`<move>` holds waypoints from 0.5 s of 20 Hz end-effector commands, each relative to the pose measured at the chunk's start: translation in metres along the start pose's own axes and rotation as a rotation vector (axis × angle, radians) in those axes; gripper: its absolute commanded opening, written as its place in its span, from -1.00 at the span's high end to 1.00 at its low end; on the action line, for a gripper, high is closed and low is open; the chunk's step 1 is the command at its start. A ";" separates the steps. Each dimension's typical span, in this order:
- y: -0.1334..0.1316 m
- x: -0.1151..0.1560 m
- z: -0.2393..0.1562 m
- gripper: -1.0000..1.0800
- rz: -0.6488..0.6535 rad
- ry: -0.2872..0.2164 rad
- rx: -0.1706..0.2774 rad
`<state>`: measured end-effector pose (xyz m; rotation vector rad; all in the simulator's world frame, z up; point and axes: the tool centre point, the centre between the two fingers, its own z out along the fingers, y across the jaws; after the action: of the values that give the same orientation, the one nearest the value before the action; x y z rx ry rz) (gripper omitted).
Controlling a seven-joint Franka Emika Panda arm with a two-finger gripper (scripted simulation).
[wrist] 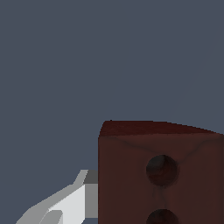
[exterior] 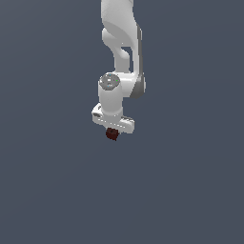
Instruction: Pick up the object and move it to a goal position.
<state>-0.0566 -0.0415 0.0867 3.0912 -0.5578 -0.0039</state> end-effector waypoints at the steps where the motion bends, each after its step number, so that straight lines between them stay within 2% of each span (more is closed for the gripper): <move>1: -0.014 0.002 -0.022 1.00 0.000 0.002 0.000; 10: -0.074 0.009 -0.110 1.00 0.001 0.003 -0.001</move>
<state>-0.0272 0.0154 0.1800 3.0898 -0.5573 -0.0016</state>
